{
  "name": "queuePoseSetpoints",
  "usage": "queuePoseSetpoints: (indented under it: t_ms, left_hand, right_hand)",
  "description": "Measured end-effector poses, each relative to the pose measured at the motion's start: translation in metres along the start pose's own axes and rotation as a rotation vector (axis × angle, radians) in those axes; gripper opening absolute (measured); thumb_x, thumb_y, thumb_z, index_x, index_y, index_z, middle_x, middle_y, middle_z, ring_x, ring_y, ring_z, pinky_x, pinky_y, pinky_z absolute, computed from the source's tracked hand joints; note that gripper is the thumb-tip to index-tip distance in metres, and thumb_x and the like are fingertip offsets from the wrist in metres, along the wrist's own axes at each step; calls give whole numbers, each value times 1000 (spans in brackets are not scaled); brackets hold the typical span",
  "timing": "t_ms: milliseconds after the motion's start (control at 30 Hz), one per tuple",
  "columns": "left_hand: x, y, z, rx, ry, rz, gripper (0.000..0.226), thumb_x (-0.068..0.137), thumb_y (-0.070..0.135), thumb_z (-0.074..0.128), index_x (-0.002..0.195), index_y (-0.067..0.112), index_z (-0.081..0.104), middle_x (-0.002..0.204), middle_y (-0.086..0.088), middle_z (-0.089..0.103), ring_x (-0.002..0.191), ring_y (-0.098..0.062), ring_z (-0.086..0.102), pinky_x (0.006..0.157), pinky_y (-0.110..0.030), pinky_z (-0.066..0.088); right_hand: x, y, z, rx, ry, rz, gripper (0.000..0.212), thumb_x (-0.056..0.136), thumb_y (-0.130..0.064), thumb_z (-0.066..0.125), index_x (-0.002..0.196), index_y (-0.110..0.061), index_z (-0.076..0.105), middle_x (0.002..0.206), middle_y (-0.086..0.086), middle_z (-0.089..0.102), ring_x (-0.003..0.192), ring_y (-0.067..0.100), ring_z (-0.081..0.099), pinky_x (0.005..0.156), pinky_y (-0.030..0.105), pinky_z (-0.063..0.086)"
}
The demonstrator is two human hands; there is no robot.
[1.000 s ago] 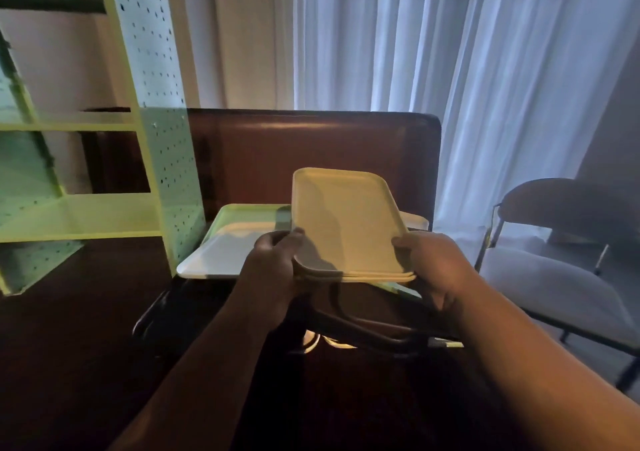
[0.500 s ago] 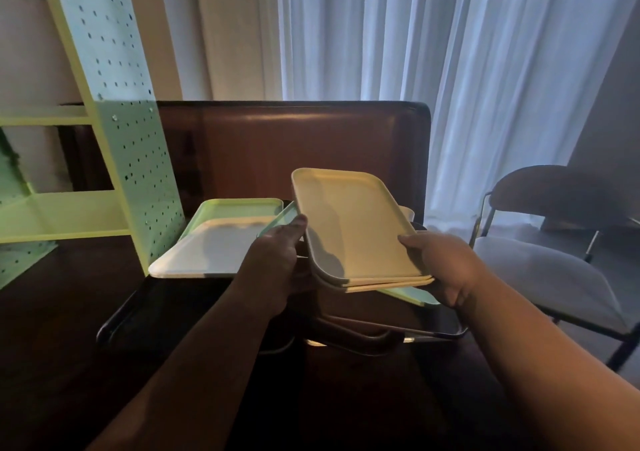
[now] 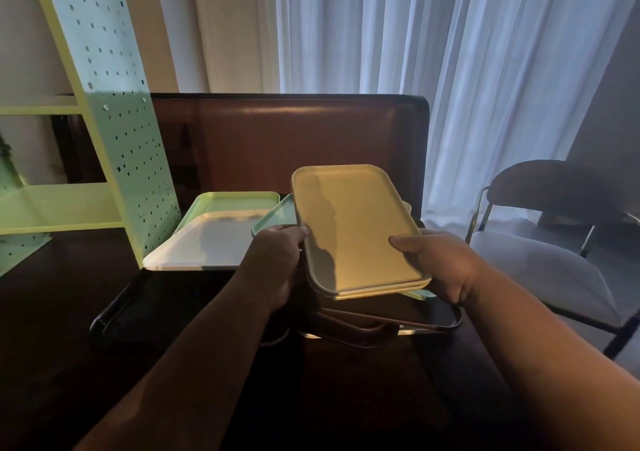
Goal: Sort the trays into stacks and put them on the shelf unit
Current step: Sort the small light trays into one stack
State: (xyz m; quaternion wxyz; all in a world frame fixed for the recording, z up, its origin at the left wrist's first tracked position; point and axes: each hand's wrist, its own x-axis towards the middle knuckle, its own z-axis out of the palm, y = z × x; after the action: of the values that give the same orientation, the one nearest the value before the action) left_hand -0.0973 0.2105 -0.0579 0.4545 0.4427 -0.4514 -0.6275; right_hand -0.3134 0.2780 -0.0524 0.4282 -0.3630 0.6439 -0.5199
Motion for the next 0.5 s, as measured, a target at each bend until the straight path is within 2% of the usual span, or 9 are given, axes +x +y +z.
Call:
queuePoseSetpoints:
  t_ms: [100,167,233,267,333,433,467,500]
  left_hand:
    - [-2,0,7,118,22,22,29,102,18,53,121,-3,59,113,-21,66,108,-37,63,95,-49,54]
    - [-1,0,8,167,41,37,26,101,16,54,122,1,59,114,-19,65,107,-35,63,94,-48,55]
    - [0,-1,6,206,52,43,24,99,11,56,121,1,60,117,-22,66,107,-37,64,94,-51,55]
    - [1,-1,6,217,56,42,26,97,9,56,122,0,58,118,-23,65,107,-38,64,94,-53,55]
    - [0,0,7,256,59,57,31,97,5,56,127,-3,55,118,-23,64,106,-37,63,89,-49,57]
    - [-4,2,6,304,23,49,35,95,7,59,128,1,54,115,-20,66,103,-36,67,87,-48,59]
    - [-7,3,4,322,3,30,33,94,11,62,125,2,56,111,-18,68,98,-35,69,84,-47,61]
    - [-12,4,2,354,-14,6,28,94,16,64,119,3,58,106,-17,71,92,-32,72,77,-42,62]
  right_hand:
    - [1,0,-1,30,-35,-15,14,90,-2,66,99,-13,68,95,14,73,90,31,71,77,43,57]
    - [2,0,-2,43,-64,-6,17,90,-3,66,104,-13,68,98,15,73,92,33,71,80,45,56]
    - [4,-1,-1,74,-78,23,18,93,-12,65,111,-9,66,100,16,74,94,34,71,83,46,57]
    - [4,-1,0,98,-71,36,20,95,-17,64,111,-6,64,98,16,74,91,33,71,79,43,57]
    - [3,-4,3,65,2,21,17,97,-20,62,104,-5,64,81,13,71,72,27,68,62,33,54]
    - [1,-13,3,-72,102,-17,18,99,-22,60,86,-9,60,68,6,57,57,17,54,38,21,46]
    - [6,-15,0,-99,119,-20,22,98,-24,61,83,-9,59,69,6,56,57,17,53,38,20,46]
    - [10,-17,-2,-120,130,-19,24,96,-27,63,86,-6,60,72,7,59,59,18,56,44,21,48]
